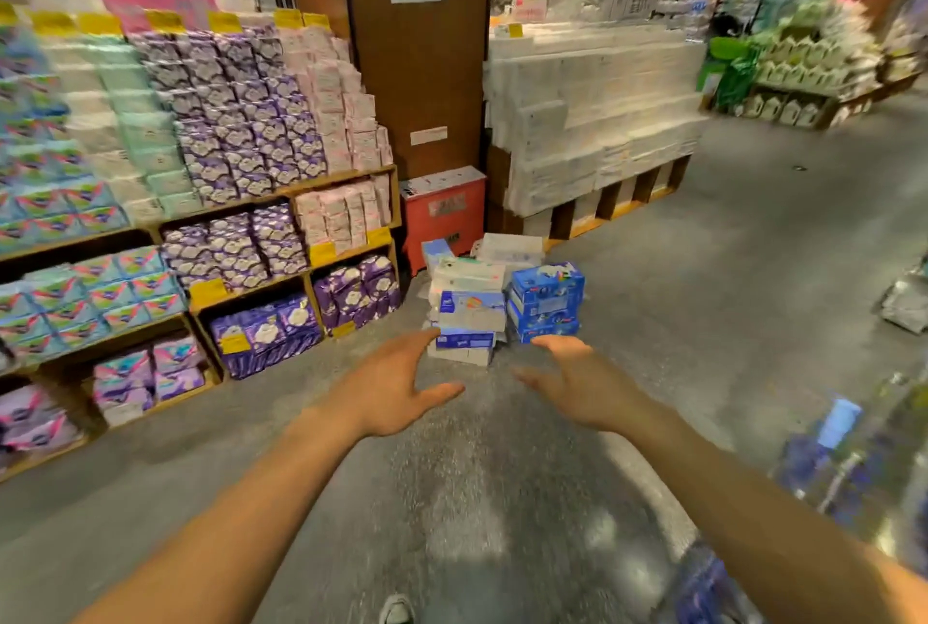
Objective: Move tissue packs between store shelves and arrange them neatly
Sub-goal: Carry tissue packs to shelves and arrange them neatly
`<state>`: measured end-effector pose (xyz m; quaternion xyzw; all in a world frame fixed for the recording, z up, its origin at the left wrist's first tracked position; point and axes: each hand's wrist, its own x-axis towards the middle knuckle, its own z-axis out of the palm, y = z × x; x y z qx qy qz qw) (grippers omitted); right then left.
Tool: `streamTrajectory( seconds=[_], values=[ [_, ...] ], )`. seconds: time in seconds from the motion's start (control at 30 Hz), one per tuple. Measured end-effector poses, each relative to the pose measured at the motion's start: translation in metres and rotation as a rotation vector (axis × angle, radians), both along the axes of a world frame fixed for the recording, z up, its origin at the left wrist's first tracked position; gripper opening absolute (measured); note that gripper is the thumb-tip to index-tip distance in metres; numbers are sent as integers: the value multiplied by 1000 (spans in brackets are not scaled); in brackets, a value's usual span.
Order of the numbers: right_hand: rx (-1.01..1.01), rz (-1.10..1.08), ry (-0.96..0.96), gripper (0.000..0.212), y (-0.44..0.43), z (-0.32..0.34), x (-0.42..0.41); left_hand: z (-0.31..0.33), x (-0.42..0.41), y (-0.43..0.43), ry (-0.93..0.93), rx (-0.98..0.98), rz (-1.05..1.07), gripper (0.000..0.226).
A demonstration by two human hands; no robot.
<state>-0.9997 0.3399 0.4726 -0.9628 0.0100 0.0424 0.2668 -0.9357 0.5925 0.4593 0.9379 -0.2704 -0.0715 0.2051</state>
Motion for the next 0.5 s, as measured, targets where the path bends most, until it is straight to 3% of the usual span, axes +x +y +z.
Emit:
streamTrajectory(
  seconds=[0.3,0.43,0.5],
  values=[
    [93,-160,86,65,-56,-27,324,-12,349,-66,-29,79,-140,81],
    [78,-176,98,48,-100,-46,445,-35,489,-110,-10,128,-169,100],
    [107,-172,106,49,-123,-66,510,-65,561,-135,-17,172,-171,102]
  ],
)
